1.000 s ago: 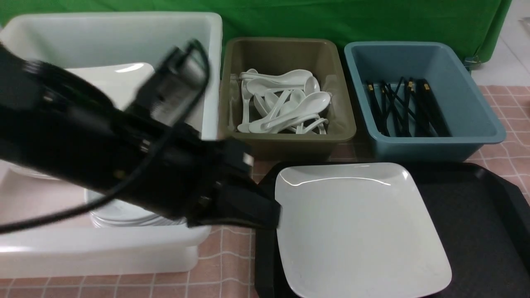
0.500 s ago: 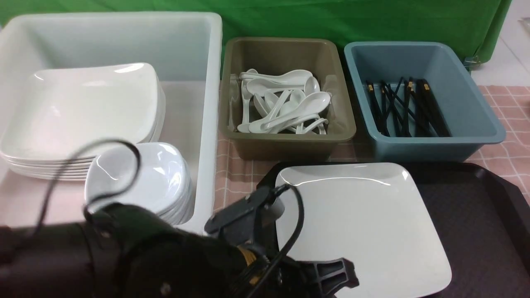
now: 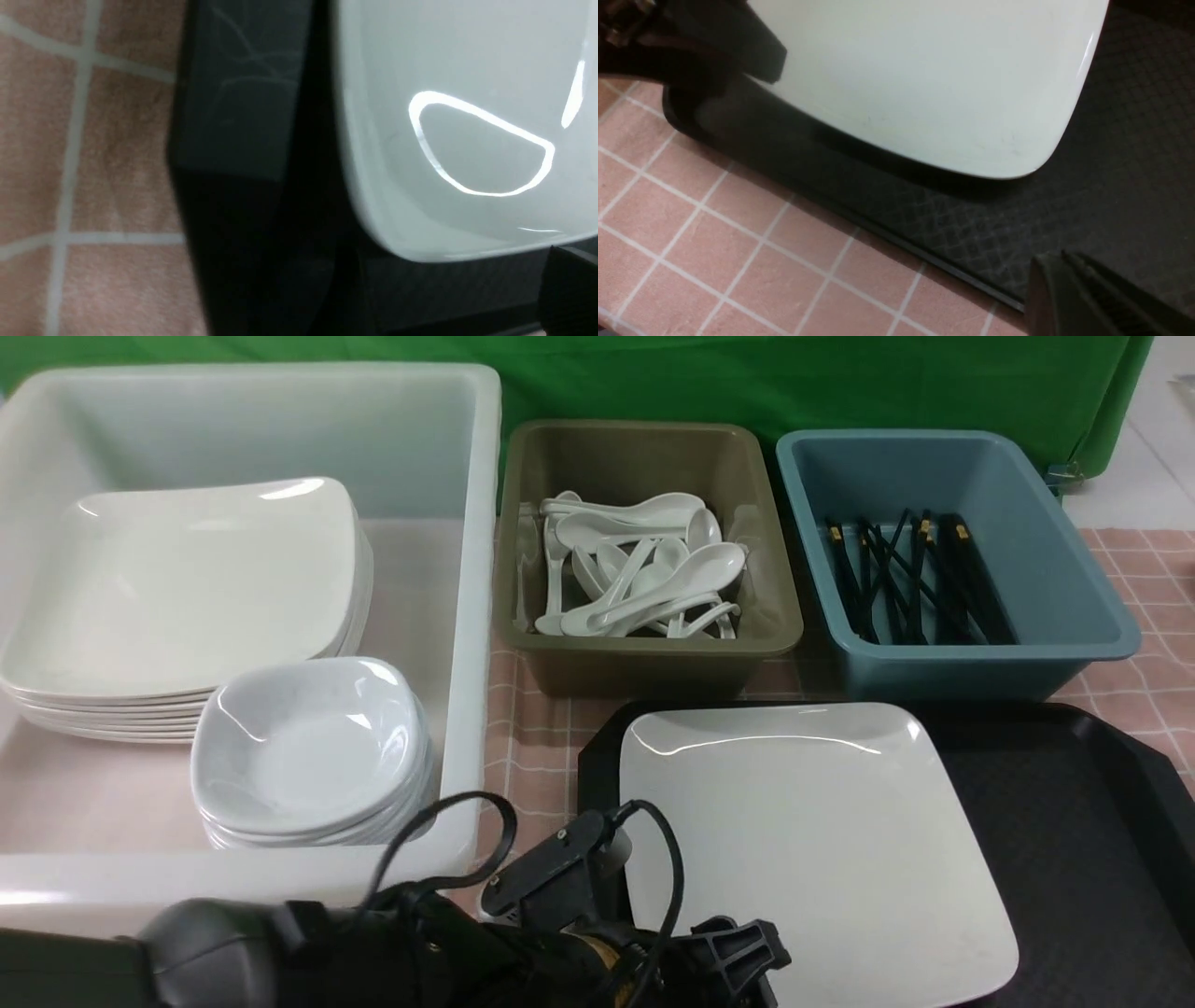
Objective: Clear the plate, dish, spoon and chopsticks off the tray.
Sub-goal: Use the left arm to grab a plate from the dinner plate
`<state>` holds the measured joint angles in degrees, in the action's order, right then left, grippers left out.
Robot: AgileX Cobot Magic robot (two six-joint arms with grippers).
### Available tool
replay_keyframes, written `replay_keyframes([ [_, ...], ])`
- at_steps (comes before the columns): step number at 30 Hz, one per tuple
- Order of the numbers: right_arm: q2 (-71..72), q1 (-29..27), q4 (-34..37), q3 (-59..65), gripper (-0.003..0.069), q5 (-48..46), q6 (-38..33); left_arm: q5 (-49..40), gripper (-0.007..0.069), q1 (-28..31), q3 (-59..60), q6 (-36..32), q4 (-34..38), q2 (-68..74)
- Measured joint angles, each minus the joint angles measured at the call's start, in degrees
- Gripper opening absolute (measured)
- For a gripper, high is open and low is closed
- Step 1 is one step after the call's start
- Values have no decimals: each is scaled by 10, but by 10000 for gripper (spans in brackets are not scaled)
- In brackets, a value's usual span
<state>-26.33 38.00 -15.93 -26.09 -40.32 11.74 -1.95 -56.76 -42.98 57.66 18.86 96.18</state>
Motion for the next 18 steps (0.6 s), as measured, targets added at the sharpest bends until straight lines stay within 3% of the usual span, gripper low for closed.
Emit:
replay_keyframes([
  [6,0,0,5,0,71,0,1,26,480,0,0,1,-5,27],
  [15,0,0,8,0,73,0,9,174,480,0,-1,2,-9,70],
  [18,0,0,8,0,74,0,11,194,480,0,-1,26,-45,74],
])
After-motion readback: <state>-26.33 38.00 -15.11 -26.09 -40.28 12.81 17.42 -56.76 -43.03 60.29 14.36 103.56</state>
